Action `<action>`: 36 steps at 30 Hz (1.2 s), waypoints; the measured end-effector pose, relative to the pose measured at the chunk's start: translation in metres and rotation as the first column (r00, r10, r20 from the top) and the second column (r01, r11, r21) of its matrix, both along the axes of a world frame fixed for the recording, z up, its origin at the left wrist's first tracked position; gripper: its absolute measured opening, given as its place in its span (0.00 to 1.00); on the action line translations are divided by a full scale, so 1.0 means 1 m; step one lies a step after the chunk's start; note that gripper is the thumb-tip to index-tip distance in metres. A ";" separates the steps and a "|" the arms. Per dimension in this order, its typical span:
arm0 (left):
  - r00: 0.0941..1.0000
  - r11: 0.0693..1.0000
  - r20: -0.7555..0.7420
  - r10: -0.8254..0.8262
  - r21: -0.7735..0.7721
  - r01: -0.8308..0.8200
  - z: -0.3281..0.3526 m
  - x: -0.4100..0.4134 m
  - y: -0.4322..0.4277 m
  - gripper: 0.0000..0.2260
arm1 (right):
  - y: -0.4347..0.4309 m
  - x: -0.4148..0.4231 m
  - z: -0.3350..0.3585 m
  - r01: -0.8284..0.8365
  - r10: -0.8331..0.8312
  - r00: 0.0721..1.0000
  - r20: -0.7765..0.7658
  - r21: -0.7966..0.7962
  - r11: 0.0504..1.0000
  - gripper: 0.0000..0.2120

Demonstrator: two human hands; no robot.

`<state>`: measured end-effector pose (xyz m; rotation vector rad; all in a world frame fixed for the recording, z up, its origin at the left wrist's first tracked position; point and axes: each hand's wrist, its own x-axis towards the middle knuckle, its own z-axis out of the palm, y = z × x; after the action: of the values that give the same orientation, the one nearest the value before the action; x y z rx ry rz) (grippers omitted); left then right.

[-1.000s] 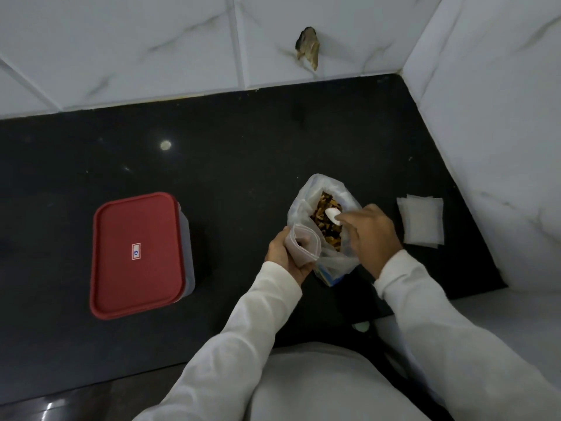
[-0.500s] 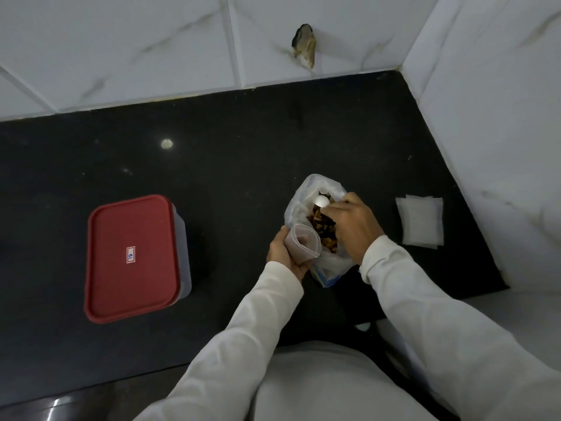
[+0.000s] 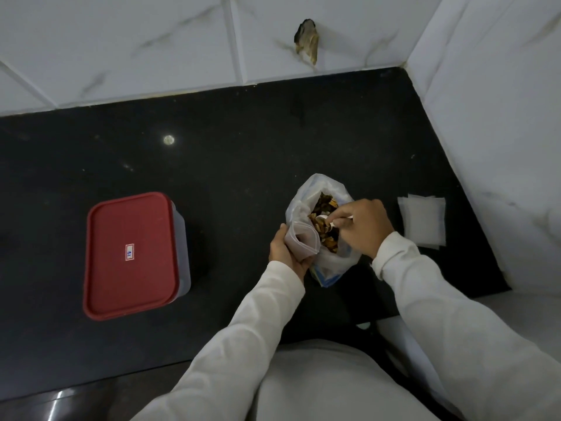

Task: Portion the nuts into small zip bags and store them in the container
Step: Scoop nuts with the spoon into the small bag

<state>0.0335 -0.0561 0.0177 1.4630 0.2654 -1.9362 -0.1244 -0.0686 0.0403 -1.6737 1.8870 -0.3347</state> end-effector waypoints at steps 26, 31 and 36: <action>0.998 1.000 -0.052 -0.019 -0.017 0.018 0.023 0.008 -0.002 0.16 | 0.018 -0.030 0.044 0.319 -0.421 0.726 0.543 0.276 0.907 0.09; 0.998 0.999 -0.051 -0.028 -0.025 0.027 0.026 0.007 0.001 0.15 | 0.033 -0.018 0.079 0.282 -0.322 0.720 0.615 0.165 0.945 0.09; 0.998 0.999 -0.047 -0.029 -0.033 0.028 0.024 0.007 0.002 0.18 | 0.048 0.010 0.096 0.222 -0.187 0.822 0.538 0.001 0.975 0.10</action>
<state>0.0403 -0.0536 0.0421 1.4081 0.2347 -1.9908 -0.1142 -0.0204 0.1361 -1.2331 1.6297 -0.8633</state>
